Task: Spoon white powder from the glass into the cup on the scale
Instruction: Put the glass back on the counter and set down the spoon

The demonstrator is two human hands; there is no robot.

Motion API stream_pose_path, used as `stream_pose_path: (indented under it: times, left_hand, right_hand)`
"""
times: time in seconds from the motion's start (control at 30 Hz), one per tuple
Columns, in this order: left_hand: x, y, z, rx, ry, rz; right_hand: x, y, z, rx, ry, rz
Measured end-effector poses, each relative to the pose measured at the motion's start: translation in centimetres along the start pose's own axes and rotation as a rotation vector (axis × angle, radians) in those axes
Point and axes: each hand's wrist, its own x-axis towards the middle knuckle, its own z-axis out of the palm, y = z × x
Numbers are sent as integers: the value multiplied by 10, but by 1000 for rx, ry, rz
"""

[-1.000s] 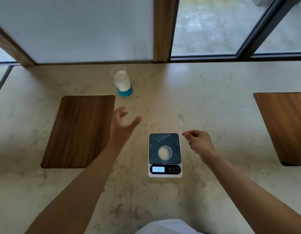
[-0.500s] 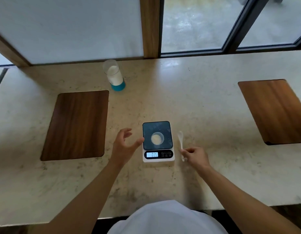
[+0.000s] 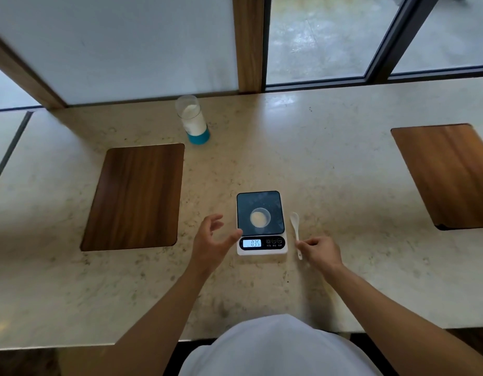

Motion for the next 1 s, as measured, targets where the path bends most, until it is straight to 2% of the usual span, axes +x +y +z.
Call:
stream_pose_path:
  times: [0.47, 1.0]
  left_hand:
    - [-6, 0, 1, -5, 4, -5]
    - [-8, 2, 7, 2, 2, -34]
  right_hand:
    - [7, 3, -1, -222, -26, -22]
    - [0, -5, 2, -278, -12, -39]
